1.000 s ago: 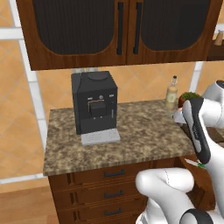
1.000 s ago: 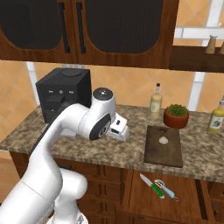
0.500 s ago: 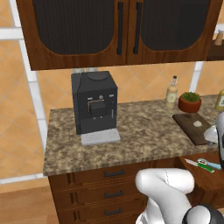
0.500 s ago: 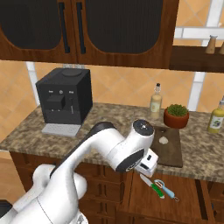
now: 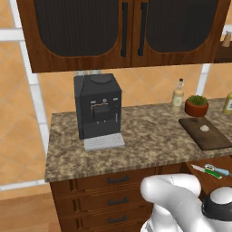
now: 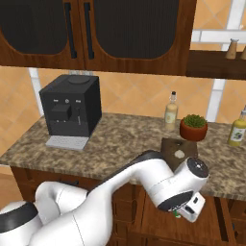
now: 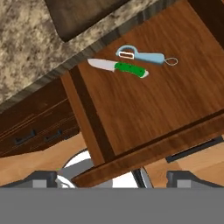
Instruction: Place the appropriate cutting tool for cutting the garlic skin on the cutting board.
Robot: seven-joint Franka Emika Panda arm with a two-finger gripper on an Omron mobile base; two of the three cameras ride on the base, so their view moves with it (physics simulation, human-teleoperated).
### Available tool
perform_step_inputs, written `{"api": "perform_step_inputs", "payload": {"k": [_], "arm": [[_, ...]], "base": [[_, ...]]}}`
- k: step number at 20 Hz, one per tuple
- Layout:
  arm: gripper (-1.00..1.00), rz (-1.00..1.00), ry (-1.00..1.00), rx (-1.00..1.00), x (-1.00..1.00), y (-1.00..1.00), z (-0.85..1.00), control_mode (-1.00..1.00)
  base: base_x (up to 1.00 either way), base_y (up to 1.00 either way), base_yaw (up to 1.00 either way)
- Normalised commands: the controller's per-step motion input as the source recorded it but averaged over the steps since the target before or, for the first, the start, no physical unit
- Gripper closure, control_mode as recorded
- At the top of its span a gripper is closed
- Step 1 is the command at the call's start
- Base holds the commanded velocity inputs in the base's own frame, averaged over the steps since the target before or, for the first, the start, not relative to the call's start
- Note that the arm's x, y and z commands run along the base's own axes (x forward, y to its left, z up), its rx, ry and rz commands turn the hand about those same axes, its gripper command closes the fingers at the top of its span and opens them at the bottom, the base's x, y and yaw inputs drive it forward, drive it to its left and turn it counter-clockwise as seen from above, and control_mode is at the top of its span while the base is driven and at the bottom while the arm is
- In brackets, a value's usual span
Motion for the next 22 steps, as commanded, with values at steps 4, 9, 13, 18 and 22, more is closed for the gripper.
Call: {"api": "perform_step_inputs", "payload": {"k": [4,9,13,18,22], "arm": [[-1.00,0.02,0.12,0.00,-0.12,-0.59,-0.29,-1.00],[-1.00,0.07,0.19,-0.01,-0.05,-0.43,-0.31,-1.00],[-1.00,0.09,0.14,0.00,0.00,-0.44,-0.42,-1.00],[-1.00,0.05,0.02,0.06,0.00,-0.30,-0.39,-1.00],[-1.00,0.03,0.00,0.05,0.22,-0.08,-0.23,-1.00]], "base": [[0.00,0.00,0.00],[0.00,0.00,0.00],[0.00,0.00,0.00],[0.00,0.00,0.00],[0.00,0.00,0.00]]}}
